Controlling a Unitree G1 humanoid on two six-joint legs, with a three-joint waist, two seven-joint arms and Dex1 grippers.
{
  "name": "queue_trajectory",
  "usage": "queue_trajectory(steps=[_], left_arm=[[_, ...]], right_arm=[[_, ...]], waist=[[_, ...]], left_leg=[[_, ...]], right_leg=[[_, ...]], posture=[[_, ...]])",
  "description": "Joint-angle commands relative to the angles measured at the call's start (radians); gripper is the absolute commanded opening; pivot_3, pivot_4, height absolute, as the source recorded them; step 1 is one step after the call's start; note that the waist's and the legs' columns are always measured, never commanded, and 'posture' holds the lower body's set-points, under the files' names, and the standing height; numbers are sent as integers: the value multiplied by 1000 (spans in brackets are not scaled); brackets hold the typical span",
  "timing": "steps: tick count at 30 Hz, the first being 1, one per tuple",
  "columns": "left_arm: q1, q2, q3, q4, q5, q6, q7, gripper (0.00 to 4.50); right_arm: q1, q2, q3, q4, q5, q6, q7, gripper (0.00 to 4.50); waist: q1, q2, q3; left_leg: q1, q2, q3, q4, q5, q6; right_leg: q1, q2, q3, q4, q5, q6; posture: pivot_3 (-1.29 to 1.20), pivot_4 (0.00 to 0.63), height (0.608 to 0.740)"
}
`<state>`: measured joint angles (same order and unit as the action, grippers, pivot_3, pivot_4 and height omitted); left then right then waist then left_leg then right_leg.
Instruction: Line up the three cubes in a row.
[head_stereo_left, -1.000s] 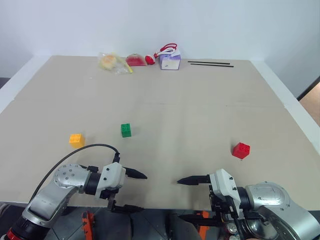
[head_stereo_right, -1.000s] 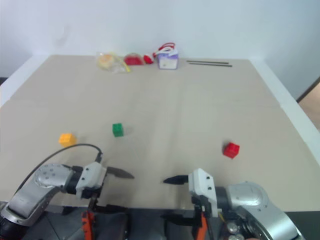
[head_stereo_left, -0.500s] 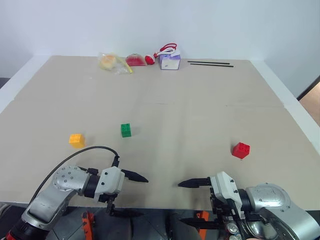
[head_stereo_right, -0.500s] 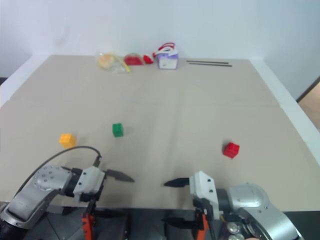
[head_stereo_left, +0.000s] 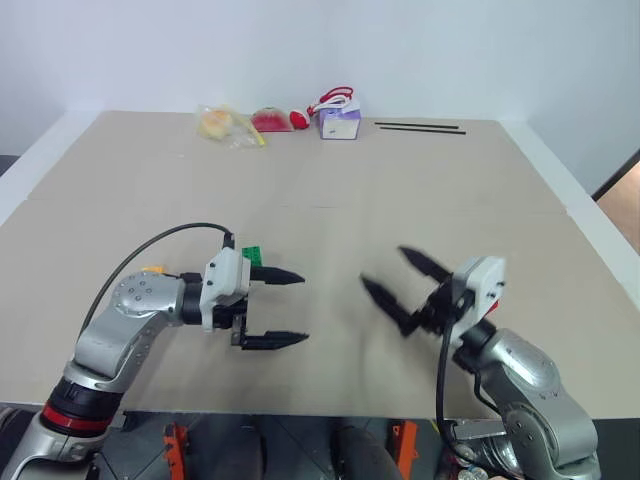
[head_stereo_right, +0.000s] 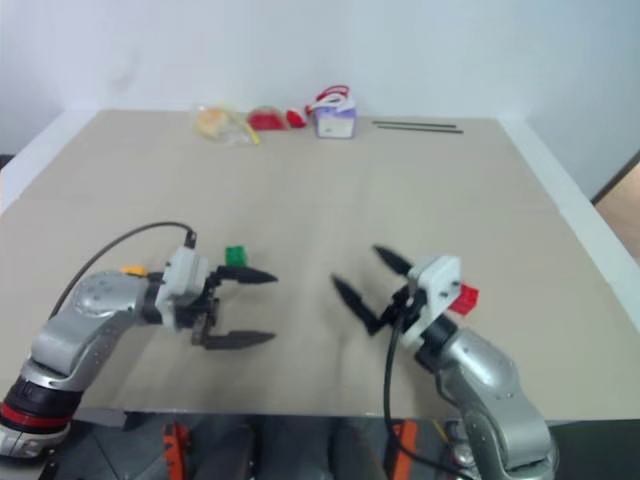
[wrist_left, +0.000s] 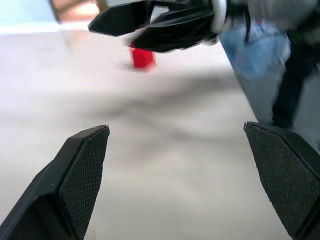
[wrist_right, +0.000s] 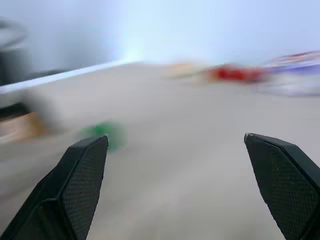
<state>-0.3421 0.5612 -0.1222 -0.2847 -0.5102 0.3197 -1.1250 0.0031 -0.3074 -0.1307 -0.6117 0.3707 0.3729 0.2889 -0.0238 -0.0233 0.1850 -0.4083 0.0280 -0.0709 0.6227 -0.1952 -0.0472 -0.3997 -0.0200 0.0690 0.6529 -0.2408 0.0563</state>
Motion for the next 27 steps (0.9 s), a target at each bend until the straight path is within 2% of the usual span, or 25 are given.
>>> queue_trajectory(steps=[1, 3, 5, 10, 13, 19, 27], left_arm=[[-12, -98, -43, -39, 2, 33, 114, 4471], [-24, -149, -54, -37, 4, 46, 158, 4471], [-38, -192, -70, -29, 24, 22, 186, 4471], [-74, -247, -109, 20, 69, -8, 198, 4471], [-91, -260, -126, 46, 90, -36, 189, 4471], [-121, -293, -137, 79, 110, -59, 196, 4471], [-126, -314, -144, 77, 124, -67, 205, 4471]], right_arm=[[-35, 106, -89, -79, -207, 94, -351, 4500], [-22, 138, -96, -122, -304, 157, -446, 4500], [-2, 186, -107, -171, -326, 233, -499, 4500], [14, 262, -122, -243, -295, 389, -512, 4500], [-5, 298, -182, -212, -252, 453, -507, 4500], [-52, 317, -224, -80, -223, 460, -496, 4500], [-66, 326, -193, -14, -241, 433, -495, 4500]], waist=[[2, 0, 0], [3, 0, 0], [2, 0, -1], [-3, 2, -1], [-7, 2, -2], [-10, 2, -2], [-22, 3, -2]], left_leg=[[-1, 0, 0, -1, 0, 0], [-5, 0, 0, -1, 1, -1], [-6, -1, 0, -2, 1, -2], [-3, 0, 1, -1, 1, -1], [1, 0, 3, -1, 4, 2], [0, 0, 3, -1, 7, 7], [0, 0, 4, -3, 7, 8]], right_leg=[[-2, 0, 1, 0, 0, 0], [-6, 0, 1, 2, 1, -2], [-8, 0, 2, 4, 1, -3], [-7, 2, 3, 5, 0, -2], [-4, 2, 4, 5, 0, -6], [-5, 2, 4, 5, 5, -7], [-6, 3, 5, 5, 3, -6]], posture=[[0, 150, 740], [0, 150, 740], [0, 150, 740], [0, 150, 740], [0, 150, 740], [0, 150, 740], [0, 150, 740]])
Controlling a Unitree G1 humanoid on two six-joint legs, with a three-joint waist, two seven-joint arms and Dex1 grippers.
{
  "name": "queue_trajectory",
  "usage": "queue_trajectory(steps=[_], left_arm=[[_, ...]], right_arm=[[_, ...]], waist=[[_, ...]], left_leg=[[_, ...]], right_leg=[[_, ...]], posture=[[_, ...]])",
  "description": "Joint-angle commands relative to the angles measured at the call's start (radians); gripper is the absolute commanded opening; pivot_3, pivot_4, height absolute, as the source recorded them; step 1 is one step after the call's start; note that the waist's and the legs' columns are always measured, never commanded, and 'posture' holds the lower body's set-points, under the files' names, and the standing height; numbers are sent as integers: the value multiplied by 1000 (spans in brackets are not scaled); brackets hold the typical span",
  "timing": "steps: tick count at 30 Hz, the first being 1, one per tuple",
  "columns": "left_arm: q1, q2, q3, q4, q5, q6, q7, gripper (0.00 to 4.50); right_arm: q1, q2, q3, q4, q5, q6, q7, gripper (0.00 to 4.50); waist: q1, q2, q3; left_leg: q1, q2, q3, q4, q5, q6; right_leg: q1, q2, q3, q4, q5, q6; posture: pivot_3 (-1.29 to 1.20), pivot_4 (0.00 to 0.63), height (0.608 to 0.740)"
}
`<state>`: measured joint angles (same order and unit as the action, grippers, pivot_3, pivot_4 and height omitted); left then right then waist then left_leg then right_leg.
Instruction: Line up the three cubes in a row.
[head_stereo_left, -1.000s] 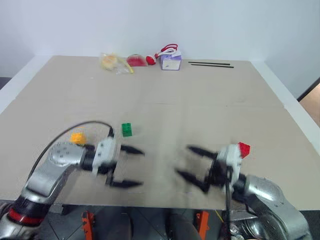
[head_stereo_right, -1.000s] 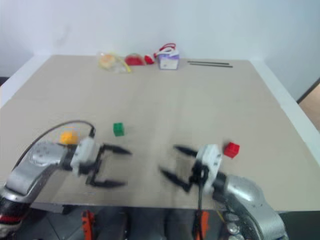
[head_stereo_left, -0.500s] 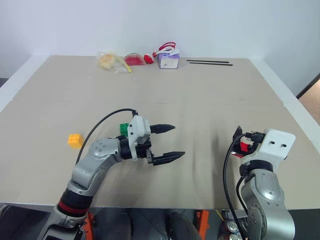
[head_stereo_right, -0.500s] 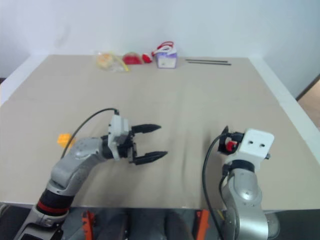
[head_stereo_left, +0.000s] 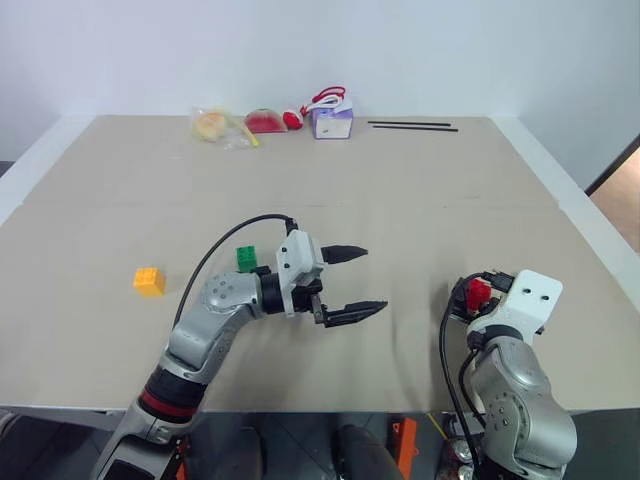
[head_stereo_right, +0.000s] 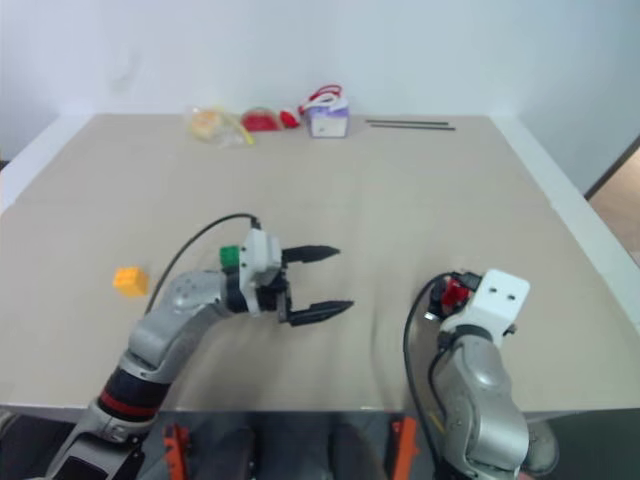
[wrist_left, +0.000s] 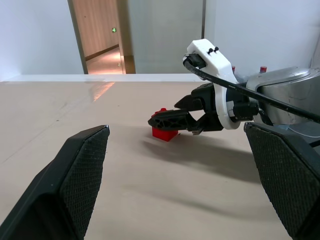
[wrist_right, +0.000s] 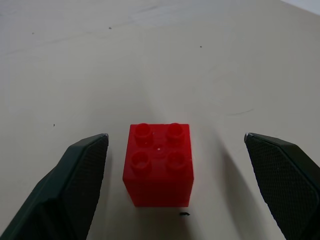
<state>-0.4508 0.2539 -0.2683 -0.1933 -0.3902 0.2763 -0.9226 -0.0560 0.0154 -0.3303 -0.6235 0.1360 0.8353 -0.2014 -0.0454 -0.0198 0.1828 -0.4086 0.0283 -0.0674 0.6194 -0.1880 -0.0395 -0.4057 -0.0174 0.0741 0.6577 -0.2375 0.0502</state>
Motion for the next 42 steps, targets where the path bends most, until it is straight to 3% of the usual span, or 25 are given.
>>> queue_trajectory(steps=[1, 3, 4, 12, 16, 23, 28, 35, 42], left_arm=[[-19, -8, 2, -14, 5, -24, 3, 4471], [-22, -9, 5, -12, 6, -25, 5, 4471], [-23, -9, 6, -12, 6, -25, 6, 4500], [-23, -11, 13, -9, 4, -20, 9, 4500], [-8, 20, 28, -13, -8, -16, -20, 4500], [54, 150, 84, -30, -54, -36, -135, 4500], [94, 248, 114, -30, -80, -59, -240, 4500], [114, 326, 131, -20, -82, -84, -307, 4500], [140, 328, 131, -69, -78, -63, -280, 4500]], right_arm=[[-7, 5, 8, 5, -8, -33, -6, 4500], [-10, 6, 13, 20, -16, -33, -13, 4500], [-10, 6, 13, 26, -19, -33, -16, 3944], [-6, -31, 23, 25, -37, -66, 0, 1282], [0, -122, 50, 18, 38, -89, 165, 1251], [-37, -539, 130, 116, 284, -184, 833, 1251], [-93, -740, 274, 204, 338, -296, 1212, 1251], [-255, -835, 457, 450, 253, -476, 1517, 1251], [-359, -821, 533, 625, 182, -601, 1627, 1251]], waist=[[0, 0, 0], [0, 0, 0], [0, 0, 0], [0, 0, 0], [-1, 0, 0], [-4, 0, 1], [-4, -2, 3], [-3, -4, 4], [-2, -4, 4]], left_leg=[[0, 0, 0, 0, 0, 0], [0, 0, 0, 0, 0, 0], [0, 0, 0, 0, 0, 0], [0, 0, 0, 0, 0, 0], [0, 0, 0, 0, 0, 0], [1, 0, 1, -1, 0, 0], [1, 1, 1, -1, 0, 0], [0, 0, 2, -1, 0, 0], [-1, 1, 2, -1, -1, 0]], right_leg=[[0, 0, 0, 0, 0, 0], [0, 0, 0, 0, 0, 1], [0, 0, 0, 0, 0, 0], [0, 0, 0, 0, -1, 0], [0, 0, 0, 0, -1, 0], [0, 1, 1, 0, -1, -1], [0, 0, 1, -1, -1, -1], [-1, 0, 1, -3, -1, 0], [-1, 0, 1, -3, -1, 1]], posture=[[0, 150, 740], [0, 150, 740], [0, 150, 740], [0, 150, 740], [0, 150, 740], [0, 150, 740], [0, 150, 740], [0, 150, 740], [0, 150, 740]])
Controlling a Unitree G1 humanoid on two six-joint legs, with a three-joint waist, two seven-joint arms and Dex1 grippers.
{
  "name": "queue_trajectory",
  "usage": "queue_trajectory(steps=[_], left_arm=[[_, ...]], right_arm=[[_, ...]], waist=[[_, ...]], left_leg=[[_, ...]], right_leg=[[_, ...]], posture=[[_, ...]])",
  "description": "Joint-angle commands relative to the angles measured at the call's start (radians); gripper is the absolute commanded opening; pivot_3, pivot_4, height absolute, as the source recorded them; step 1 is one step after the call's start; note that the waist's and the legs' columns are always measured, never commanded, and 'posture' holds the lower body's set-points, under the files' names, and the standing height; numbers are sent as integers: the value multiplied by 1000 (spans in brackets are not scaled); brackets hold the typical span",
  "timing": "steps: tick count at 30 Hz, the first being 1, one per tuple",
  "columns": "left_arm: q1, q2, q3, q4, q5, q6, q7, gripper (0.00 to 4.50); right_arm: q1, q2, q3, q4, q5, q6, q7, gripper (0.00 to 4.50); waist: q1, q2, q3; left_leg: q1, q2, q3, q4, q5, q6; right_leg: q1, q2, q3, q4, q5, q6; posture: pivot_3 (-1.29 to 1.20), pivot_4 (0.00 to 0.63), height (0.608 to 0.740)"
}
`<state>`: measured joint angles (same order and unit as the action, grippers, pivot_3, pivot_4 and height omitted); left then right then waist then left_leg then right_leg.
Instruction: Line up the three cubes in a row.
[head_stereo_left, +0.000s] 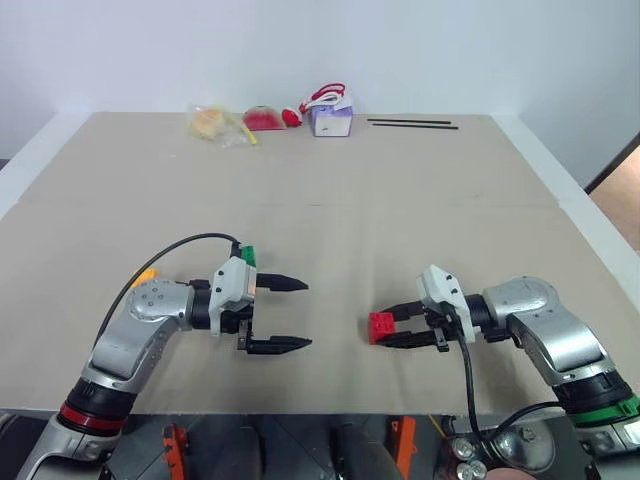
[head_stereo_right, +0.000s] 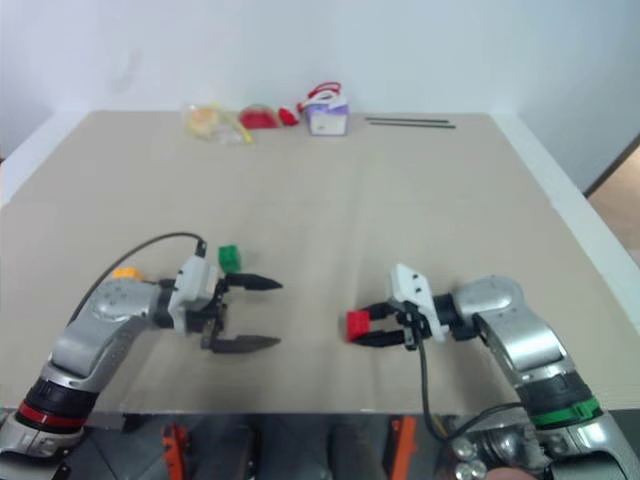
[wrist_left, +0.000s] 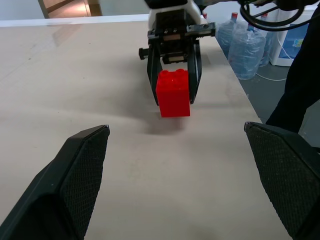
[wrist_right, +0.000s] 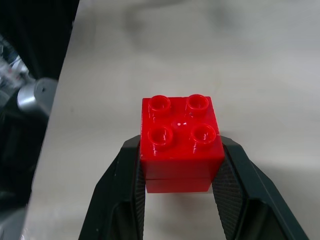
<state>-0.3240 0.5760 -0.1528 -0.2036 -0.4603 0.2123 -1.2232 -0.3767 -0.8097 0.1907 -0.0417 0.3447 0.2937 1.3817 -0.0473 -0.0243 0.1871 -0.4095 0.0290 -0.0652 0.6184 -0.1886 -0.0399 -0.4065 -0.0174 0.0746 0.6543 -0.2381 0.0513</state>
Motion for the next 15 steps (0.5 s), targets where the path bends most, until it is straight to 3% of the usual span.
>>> queue_trajectory(steps=[1, 7, 8, 15], left_arm=[[17, 5, 15, -66, -7, 4, 27, 4500], [51, -7, 24, -116, -20, 38, 96, 4500], [59, -9, 26, -128, -25, 49, 109, 4500], [118, -72, 70, -210, -71, 134, 291, 4500]], right_arm=[[-41, 7, 17, 51, -31, -70, 50, 1251], [-22, 26, 25, 61, -56, -125, 43, 1251], [-19, 30, 20, 58, -52, -126, 38, 2051], [-49, 42, -52, -37, 76, 35, 8, 4392]], waist=[[0, 0, 0], [0, 0, 0], [0, 0, 0], [0, 0, 0]], left_leg=[[0, 0, 0, 0, 0, 0], [0, 0, 0, 0, 0, 0], [0, 0, 0, 0, 0, 0], [0, 0, 0, 1, 0, 0]], right_leg=[[0, 0, 0, 0, 1, 2], [0, 0, 0, 0, 2, 4], [0, 0, 0, 0, 2, 4], [1, 0, 0, 0, 1, 2]], posture=[[0, 150, 740], [0, 150, 740], [0, 150, 740], [0, 150, 740]])
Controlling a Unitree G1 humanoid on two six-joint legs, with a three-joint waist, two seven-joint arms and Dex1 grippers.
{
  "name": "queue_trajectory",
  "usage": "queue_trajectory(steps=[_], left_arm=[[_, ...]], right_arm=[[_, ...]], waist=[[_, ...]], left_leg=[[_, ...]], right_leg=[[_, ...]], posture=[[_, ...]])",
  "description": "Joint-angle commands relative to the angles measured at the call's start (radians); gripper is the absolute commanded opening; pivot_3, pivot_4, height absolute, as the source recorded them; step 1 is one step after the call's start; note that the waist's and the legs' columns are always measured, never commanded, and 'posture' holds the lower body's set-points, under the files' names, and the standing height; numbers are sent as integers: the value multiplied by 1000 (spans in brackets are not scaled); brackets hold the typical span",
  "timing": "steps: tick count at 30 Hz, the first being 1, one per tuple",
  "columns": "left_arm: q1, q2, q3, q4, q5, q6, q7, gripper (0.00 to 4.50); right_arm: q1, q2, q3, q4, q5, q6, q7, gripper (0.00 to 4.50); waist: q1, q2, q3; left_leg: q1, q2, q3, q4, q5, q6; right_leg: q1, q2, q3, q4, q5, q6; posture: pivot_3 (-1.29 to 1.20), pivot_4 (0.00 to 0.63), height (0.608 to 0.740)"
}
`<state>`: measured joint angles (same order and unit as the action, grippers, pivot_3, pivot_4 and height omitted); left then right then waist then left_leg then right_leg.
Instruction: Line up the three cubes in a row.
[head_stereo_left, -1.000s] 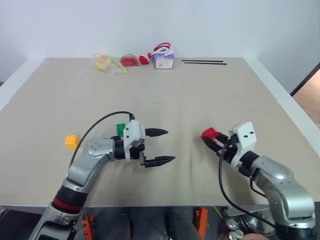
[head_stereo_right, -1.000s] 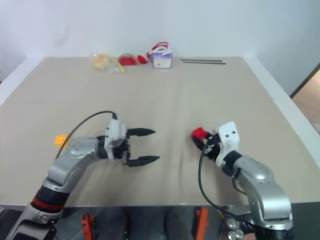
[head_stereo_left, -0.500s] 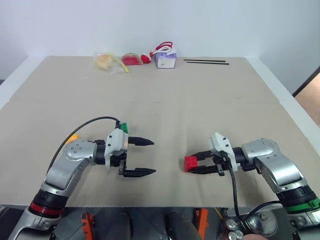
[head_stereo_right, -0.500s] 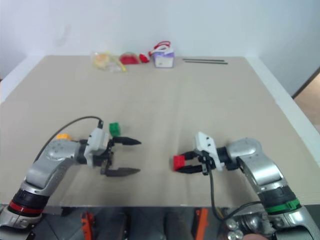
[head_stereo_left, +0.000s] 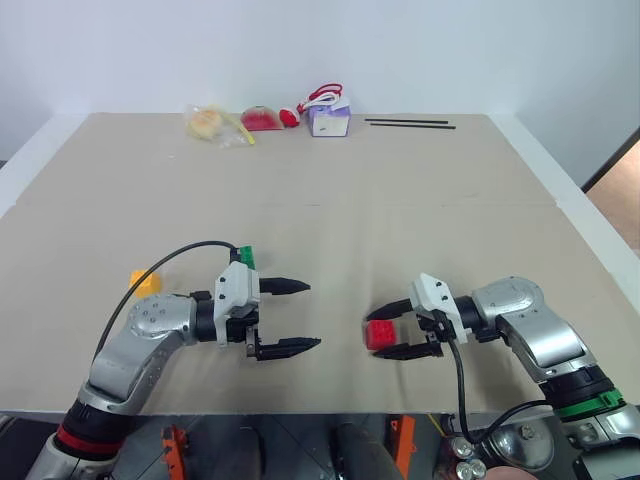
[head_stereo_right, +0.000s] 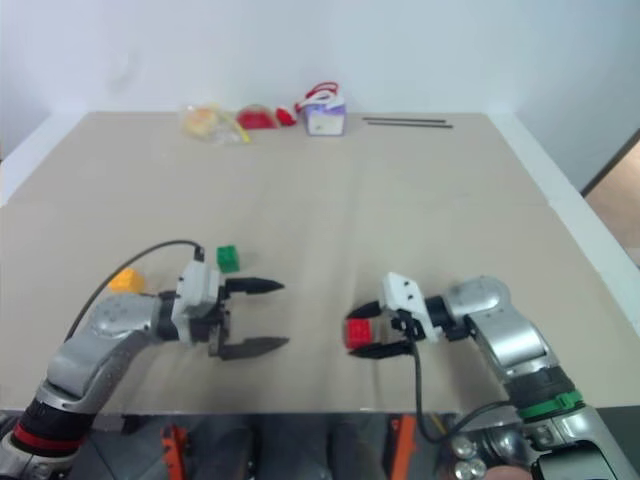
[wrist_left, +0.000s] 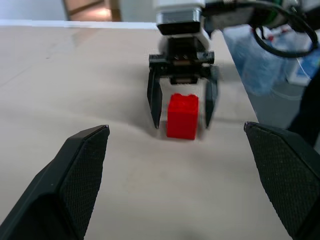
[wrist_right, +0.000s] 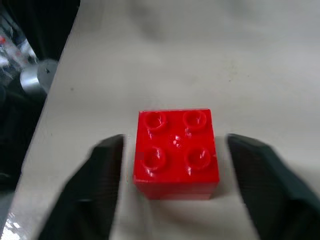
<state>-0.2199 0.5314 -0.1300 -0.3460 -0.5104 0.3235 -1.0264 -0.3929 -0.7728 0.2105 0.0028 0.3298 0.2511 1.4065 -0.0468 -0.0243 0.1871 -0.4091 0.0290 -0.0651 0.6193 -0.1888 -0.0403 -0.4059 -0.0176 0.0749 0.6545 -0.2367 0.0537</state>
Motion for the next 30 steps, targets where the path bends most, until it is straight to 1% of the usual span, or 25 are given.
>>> queue_trajectory(steps=[1, 3, 5, 6, 9, 11, 14, 18, 23, 30], left_arm=[[22, -56, 62, -81, -14, 22, 152, 4500], [33, -112, 90, -102, 14, 7, 260, 4500], [47, -193, 116, -139, 59, 7, 417, 4500], [52, -234, 124, -154, 82, 20, 498, 4500], [59, -307, 126, -178, 152, 51, 654, 4500], [54, -356, 116, -183, 225, 72, 774, 4500], [49, -388, 99, -180, 300, 99, 870, 4500], [40, -399, 90, -131, 366, 151, 935, 4500], [35, -398, 78, -91, 416, 195, 965, 4500], [26, -413, 71, -50, 410, 256, 952, 4500]], right_arm=[[-48, 11, -95, -103, 131, 120, -30, 4462], [-72, 21, -131, -136, 189, 178, -56, 4462], [-102, 48, -158, -151, 223, 210, -99, 4462], [-116, 63, -163, -152, 224, 212, -120, 4462], [-150, 101, -165, -137, 203, 204, -174, 4462], [-187, 138, -163, -104, 178, 184, -223, 4462], [-212, 157, -157, -81, 158, 175, -243, 4462], [-235, 174, -138, -58, 132, 156, -247, 4462], [-244, 181, -126, -48, 114, 142, -240, 4462], [-246, 189, -126, -57, 108, 140, -244, 4462]], waist=[[0, 0, 0], [0, 0, 0], [0, 0, 0], [0, 0, 0], [2, -1, 0], [2, -1, 0], [2, -1, 0], [2, -1, 0], [2, -1, 0], [2, -1, 0]], left_leg=[[0, 0, 0, 0, 0, 0], [0, 0, 0, 0, 0, 0], [0, 0, 0, 1, 0, 0], [0, 0, 0, 1, 0, 0], [0, 0, -1, 2, 0, 0], [0, -1, -1, 2, 0, 0], [0, -1, 0, 2, 0, 0], [0, -1, 0, 2, 0, 0], [0, -1, 0, 2, 0, 0], [0, -1, 0, 2, 0, 0]], right_leg=[[0, 0, 0, 0, 0, 0], [0, 0, 0, 0, 2, 2], [1, 0, 0, 0, 3, 3], [1, 0, 0, 0, 3, 3], [2, 1, 0, 0, 4, 4], [2, 0, 0, 0, 4, 4], [1, 0, 1, 0, 5, 5], [1, 0, 1, 0, 4, 5], [1, 0, 1, 0, 4, 4], [1, 1, 1, 0, 4, 4]], posture=[[0, 150, 740], [0, 150, 740], [0, 150, 740], [0, 150, 740], [0, 150, 740], [0, 150, 740], [0, 150, 740], [0, 150, 740], [0, 150, 740], [0, 150, 740]])
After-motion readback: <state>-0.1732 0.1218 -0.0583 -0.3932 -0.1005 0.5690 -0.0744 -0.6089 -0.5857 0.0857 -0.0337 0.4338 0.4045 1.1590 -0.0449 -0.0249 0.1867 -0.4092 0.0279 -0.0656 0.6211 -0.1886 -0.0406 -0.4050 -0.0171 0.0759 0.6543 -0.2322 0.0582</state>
